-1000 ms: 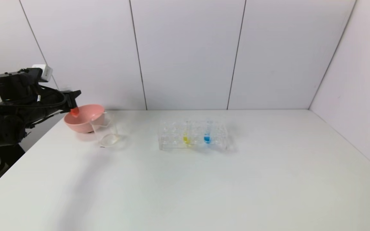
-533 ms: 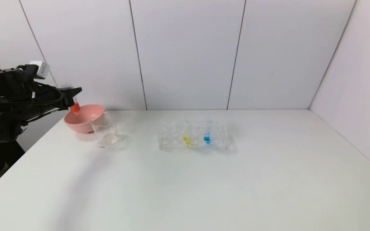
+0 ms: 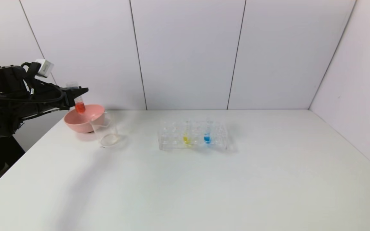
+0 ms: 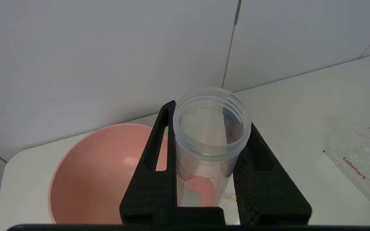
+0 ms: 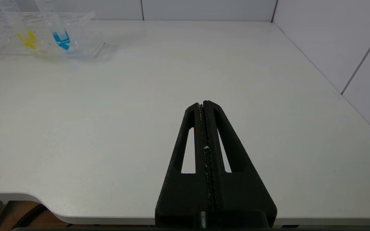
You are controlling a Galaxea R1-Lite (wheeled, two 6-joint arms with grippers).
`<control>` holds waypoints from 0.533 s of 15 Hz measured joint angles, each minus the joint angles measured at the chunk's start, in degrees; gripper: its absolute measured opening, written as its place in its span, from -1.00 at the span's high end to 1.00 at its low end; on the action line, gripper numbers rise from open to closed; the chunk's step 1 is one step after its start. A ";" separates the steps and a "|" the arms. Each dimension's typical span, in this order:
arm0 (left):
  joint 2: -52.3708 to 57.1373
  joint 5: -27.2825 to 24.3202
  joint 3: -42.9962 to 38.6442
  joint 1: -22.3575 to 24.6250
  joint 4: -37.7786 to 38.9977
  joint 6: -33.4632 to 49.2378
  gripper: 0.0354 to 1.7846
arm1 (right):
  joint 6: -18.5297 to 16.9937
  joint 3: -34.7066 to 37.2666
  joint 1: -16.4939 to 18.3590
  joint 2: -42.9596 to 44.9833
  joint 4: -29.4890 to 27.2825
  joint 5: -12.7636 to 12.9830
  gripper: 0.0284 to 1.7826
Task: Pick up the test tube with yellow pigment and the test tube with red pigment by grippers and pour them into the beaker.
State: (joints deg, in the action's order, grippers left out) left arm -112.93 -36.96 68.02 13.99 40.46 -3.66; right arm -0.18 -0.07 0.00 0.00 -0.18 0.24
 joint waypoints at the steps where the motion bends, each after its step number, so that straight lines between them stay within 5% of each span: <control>1: 0.09 -1.07 0.52 0.20 -1.07 -2.56 0.47 | 0.00 0.00 0.00 0.00 0.00 0.02 0.91; 8: 0.91 -4.33 0.80 1.33 -2.29 -18.08 0.47 | 0.00 0.00 0.00 0.00 0.00 0.00 0.91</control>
State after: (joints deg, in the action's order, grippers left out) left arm -112.02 -41.29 68.83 15.32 38.17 -21.74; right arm -0.18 -0.07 0.00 0.00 -0.18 0.24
